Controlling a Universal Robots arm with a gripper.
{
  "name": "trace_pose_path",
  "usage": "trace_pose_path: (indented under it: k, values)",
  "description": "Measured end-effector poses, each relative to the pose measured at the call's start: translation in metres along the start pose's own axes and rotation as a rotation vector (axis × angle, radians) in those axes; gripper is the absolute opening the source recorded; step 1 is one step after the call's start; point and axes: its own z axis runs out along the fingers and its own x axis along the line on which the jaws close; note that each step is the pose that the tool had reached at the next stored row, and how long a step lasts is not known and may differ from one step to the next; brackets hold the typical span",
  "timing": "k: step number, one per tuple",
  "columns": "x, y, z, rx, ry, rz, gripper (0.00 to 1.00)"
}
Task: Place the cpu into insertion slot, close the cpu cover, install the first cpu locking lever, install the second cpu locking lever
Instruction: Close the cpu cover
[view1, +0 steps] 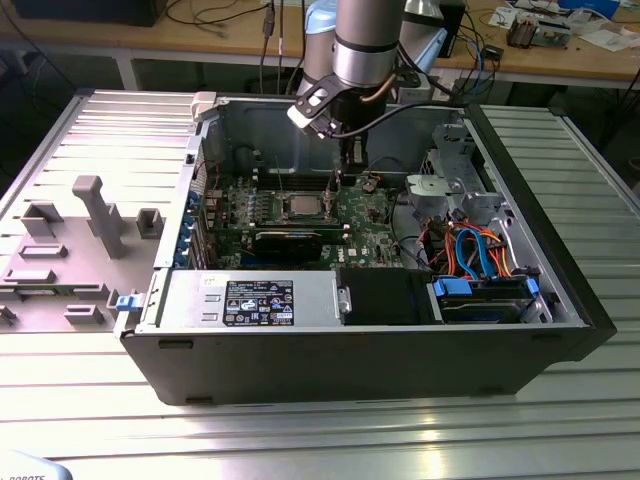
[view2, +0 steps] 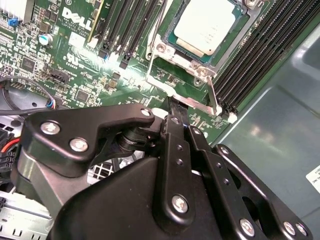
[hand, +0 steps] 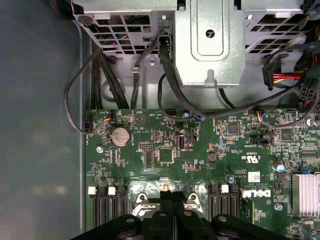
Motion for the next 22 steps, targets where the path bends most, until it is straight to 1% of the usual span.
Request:
trace_pose_path:
  k: [8,22]
  values:
    - [0.0001,-0.0014,0.0008,-0.0001,0.0001,0.0,0.11]
    - [0.0001,-0.0083,0.0012,-0.0001,0.0003,0.0,0.11]
